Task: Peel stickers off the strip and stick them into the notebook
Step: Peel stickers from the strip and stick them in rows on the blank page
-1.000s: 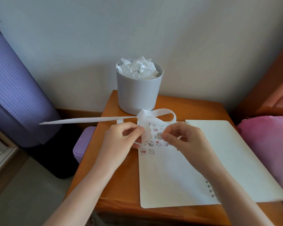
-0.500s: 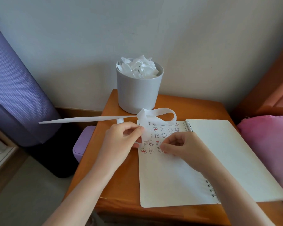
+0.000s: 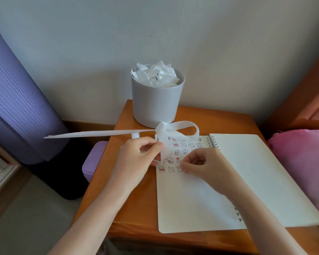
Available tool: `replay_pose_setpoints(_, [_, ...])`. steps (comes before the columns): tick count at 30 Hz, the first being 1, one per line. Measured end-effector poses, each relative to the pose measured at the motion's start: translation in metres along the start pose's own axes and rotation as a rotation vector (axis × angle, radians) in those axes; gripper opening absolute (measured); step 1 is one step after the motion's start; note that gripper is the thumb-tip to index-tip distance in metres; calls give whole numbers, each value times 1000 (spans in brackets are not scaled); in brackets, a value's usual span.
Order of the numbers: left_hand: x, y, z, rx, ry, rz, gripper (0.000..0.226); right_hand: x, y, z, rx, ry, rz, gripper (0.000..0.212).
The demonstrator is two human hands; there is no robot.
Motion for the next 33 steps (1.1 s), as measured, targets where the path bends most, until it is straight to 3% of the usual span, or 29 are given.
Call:
replay_pose_setpoints(19, [-5, -2, 2, 42, -57, 31, 11, -3, -3, 3, -117, -64, -134, 15])
replay_pose_setpoints(25, [-8, -2, 4, 87, -136, 29, 11, 10, -3, 1, -151, 185, -247, 12])
replay_pose_setpoints(28, [-12, -3, 5, 100, -230, 22, 11, 16, -7, 4, -97, 201, -306, 5])
replay_pose_setpoints(33, [-18, -4, 5, 94, -314, 48, 18, 19, -10, 7, -64, 220, -333, 13])
Point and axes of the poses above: each hand's wrist, its own y-axis towards the middle knuckle, its own z-axis out of the palm, x = y × z, the point moved 3 cm from there along y, towards the middle knuckle, and after that the axes turned 10 degrees about y, right-handed, at the moved point
